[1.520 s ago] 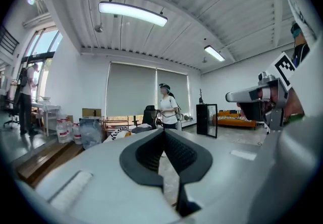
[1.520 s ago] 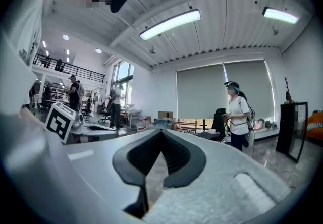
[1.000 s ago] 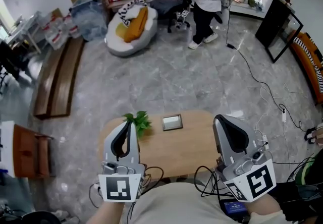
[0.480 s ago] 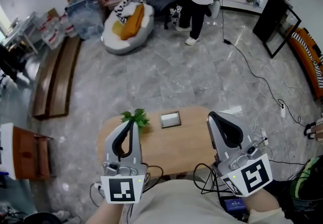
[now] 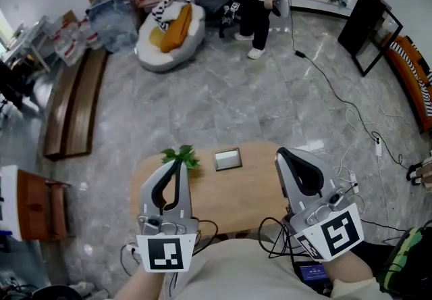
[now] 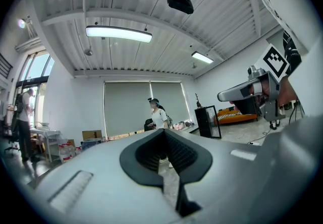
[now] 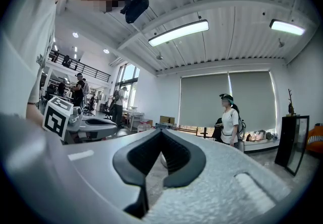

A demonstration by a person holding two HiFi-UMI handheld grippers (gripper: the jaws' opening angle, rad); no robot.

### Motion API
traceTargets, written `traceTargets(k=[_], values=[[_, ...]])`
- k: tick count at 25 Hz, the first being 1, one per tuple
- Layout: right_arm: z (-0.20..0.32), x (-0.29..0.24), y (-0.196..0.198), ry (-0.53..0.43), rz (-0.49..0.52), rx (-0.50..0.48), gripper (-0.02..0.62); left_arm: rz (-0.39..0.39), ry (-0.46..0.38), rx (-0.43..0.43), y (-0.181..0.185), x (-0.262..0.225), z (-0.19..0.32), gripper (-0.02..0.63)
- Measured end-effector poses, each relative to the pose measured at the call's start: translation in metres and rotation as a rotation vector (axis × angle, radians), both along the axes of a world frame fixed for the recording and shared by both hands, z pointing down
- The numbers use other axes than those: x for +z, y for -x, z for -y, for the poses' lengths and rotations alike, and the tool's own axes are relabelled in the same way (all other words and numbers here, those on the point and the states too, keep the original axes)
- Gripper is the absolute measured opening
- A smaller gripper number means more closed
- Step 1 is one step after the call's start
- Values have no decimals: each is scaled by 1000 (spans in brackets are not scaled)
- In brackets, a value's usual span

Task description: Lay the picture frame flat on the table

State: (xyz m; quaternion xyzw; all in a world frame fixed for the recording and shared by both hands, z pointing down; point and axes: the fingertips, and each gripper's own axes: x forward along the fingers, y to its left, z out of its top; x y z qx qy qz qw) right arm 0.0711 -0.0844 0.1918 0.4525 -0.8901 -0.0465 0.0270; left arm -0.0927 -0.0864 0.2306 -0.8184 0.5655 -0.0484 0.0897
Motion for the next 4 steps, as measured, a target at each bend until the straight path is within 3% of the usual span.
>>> traceTargets(k=[4], values=[[3, 0, -4, 9, 2, 2, 2, 7, 10, 1, -4, -1, 1, 20]])
